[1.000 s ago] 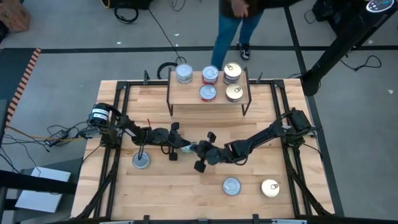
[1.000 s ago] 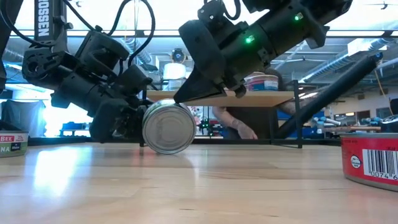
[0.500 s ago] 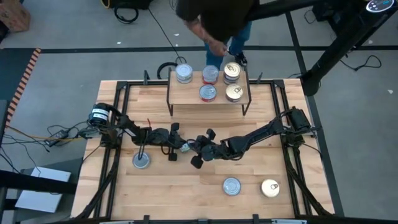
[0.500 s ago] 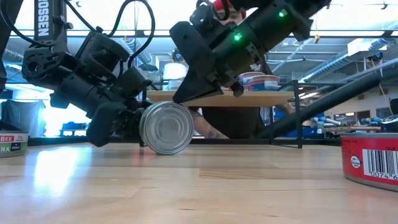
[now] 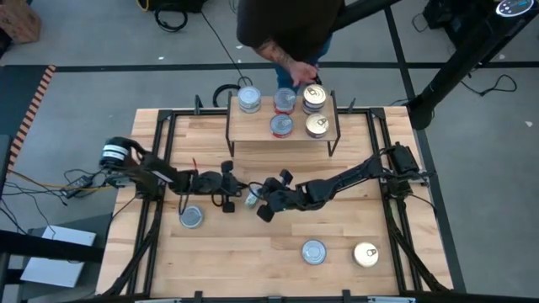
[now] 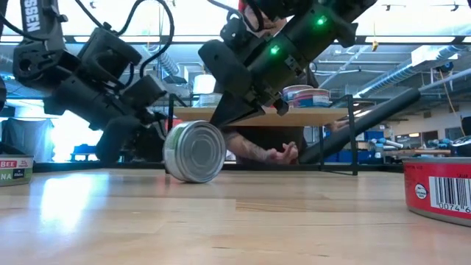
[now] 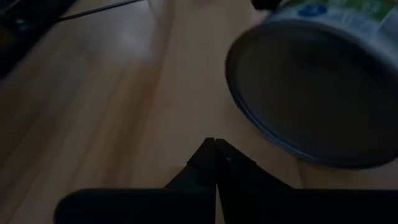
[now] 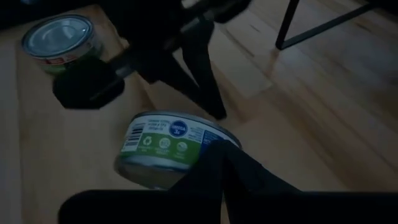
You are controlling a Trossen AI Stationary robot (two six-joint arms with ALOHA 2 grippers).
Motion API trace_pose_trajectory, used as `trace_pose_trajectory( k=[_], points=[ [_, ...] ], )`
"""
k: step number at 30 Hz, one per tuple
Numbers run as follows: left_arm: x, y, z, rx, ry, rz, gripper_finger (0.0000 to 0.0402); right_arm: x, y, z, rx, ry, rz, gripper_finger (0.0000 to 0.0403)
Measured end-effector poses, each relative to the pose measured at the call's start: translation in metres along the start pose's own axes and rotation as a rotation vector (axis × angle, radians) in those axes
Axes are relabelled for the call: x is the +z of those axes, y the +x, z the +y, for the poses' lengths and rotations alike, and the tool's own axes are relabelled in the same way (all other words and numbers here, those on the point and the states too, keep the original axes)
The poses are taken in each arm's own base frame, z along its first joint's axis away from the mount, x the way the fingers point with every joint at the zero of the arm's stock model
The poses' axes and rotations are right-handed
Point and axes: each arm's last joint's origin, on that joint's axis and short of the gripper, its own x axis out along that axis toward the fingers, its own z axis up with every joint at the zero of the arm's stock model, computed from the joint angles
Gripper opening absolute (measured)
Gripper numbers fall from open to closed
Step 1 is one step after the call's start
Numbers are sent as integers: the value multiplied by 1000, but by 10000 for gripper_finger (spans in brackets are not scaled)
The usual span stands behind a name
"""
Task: Stack canned seafood by type on shelf
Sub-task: Put the green and white tuna can on the shelf aligned with the green and white tuna cans
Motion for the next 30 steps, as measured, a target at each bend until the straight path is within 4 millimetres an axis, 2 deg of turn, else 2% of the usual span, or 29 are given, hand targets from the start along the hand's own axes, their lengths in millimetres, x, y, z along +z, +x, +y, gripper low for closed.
trace_pose_trajectory(
  k=[10,19,24,30],
  points=[
    [5,-18,5,3,-81,32,6,0,1,-1,-6,-1,4,11],
    [12,-27,-1,-69,-316,25,11,1,1,-2,-7,-25,3,13],
    [16,-31,-12,-122,-327,13,55,0,1,-1,8,-28,15,13],
    [18,-36,-27,-183,-376,13,143,-1,1,-2,10,-52,27,15]
  ],
)
